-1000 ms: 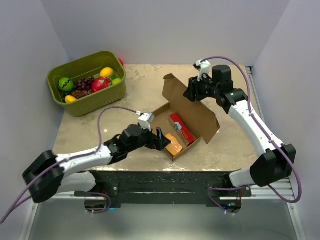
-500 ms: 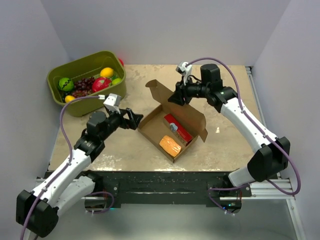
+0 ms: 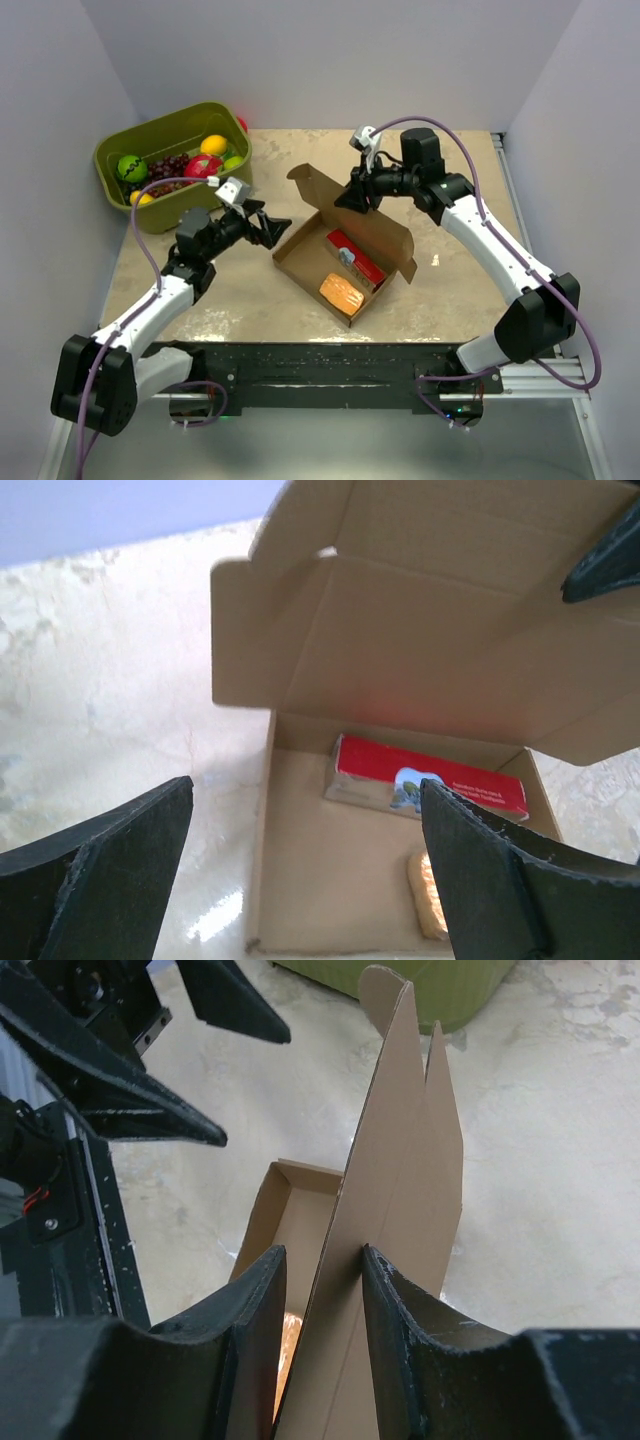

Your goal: Fold the paper box

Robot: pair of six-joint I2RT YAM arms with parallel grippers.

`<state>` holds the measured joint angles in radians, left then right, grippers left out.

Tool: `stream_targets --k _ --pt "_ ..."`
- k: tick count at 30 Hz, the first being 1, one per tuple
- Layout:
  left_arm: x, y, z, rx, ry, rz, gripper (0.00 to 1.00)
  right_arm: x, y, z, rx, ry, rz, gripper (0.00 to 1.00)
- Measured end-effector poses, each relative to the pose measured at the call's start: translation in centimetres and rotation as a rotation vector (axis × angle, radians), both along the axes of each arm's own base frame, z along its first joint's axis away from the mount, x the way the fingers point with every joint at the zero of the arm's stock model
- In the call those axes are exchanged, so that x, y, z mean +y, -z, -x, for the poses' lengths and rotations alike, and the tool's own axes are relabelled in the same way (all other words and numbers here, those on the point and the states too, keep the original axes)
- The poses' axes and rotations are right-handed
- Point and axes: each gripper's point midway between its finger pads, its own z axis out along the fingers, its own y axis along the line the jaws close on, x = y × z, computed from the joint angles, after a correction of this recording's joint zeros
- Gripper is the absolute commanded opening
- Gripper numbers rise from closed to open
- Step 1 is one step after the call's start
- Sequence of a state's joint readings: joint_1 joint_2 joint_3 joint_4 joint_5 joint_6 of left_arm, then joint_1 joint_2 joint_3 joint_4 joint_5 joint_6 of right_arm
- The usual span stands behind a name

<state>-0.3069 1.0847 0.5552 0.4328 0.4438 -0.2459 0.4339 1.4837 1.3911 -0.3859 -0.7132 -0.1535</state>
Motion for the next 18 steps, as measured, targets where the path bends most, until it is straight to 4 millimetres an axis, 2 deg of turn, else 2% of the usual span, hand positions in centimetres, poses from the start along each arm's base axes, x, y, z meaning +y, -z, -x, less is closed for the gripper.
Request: stream_targets --k 3,7,14,18 --pt "0.9 -0.2 -0.4 -0.047 -0.008 0.009 1.00 0.2 -0.1 0.5 0.001 -0.035 -0.007 0.00" --pt "1.9 0.9 -0.9 -0.052 0.000 0.018 1.00 0.3 -0.1 1.0 -0.001 -0.063 -0.010 0.00" --pt "1.2 2.9 -1.2 -0.030 0.080 0.006 1.00 0.6 -0.4 2.0 -0.003 -0.126 -0.019 0.00" --pt "1.2 2.7 -1.8 -0.055 0.097 0.002 1.00 0.7 -0.5 2.6 0.000 -0.161 -0.023 0.00"
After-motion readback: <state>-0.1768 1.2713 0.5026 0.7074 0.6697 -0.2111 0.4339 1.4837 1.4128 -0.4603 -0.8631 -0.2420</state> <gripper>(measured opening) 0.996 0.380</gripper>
